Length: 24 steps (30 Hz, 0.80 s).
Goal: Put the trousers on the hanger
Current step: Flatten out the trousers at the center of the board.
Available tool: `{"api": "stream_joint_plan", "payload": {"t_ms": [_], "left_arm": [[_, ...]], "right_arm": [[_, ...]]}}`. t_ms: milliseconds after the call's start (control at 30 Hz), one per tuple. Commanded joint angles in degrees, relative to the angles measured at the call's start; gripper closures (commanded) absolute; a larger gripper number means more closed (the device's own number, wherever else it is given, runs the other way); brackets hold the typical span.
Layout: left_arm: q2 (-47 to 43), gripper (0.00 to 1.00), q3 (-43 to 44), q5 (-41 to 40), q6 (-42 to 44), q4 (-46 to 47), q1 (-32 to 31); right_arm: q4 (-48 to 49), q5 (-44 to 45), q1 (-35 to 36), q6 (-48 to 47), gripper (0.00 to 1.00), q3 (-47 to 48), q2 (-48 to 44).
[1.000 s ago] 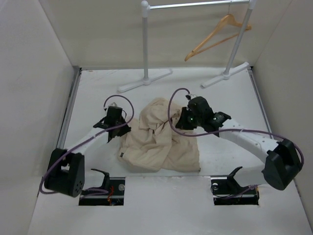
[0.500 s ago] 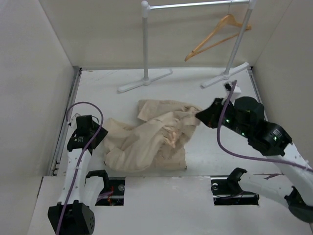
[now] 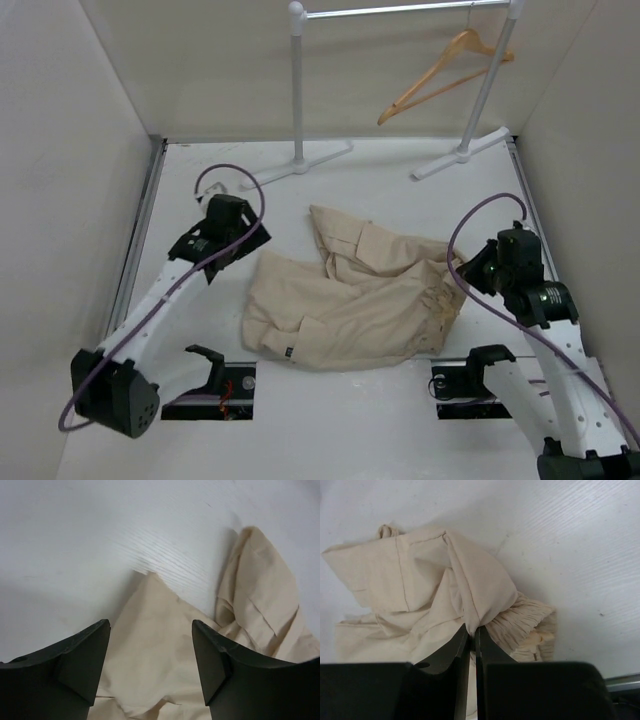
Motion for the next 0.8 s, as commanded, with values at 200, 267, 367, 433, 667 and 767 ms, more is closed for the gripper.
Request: {"api": "stream_joint_plan", "payload": {"t_ms": [200, 267, 367, 433, 667, 767], "left_arm": [[27.9, 0.31, 8.4, 12.0, -3.3, 28.5, -9.9], [34.7, 0.31, 11.7, 13.8, -3.9, 31.2, -10.7], [41.8, 0.31, 15.9, 15.4, -4.5, 33.1, -12.3], [46.1, 0.33, 18.4, 16.0, -5.1, 34.7, -13.6], [46.8, 0.94, 18.2, 12.4, -8.3, 36.6, -13.4], [34.3, 0.96, 13.0, 8.6, -7.1, 33.5, -9.4]], "right_arm": [[10.0, -0.5, 11.6, 1.2, 0.96, 1.9, 3.0], [10.4, 0.3, 15.2, 1.6, 0.96, 2.2, 3.6], [11.3, 0.6, 19.3, 2.3, 0.95, 2.2, 4.3], [11.9, 0.8, 21.7, 2.5, 0.95, 2.1, 4.7], [12.3, 1.5, 23.9, 2.3, 0.95, 1.7, 4.9], [13.0, 0.8, 22.6, 1.1, 0.95, 1.9, 4.8]]}}
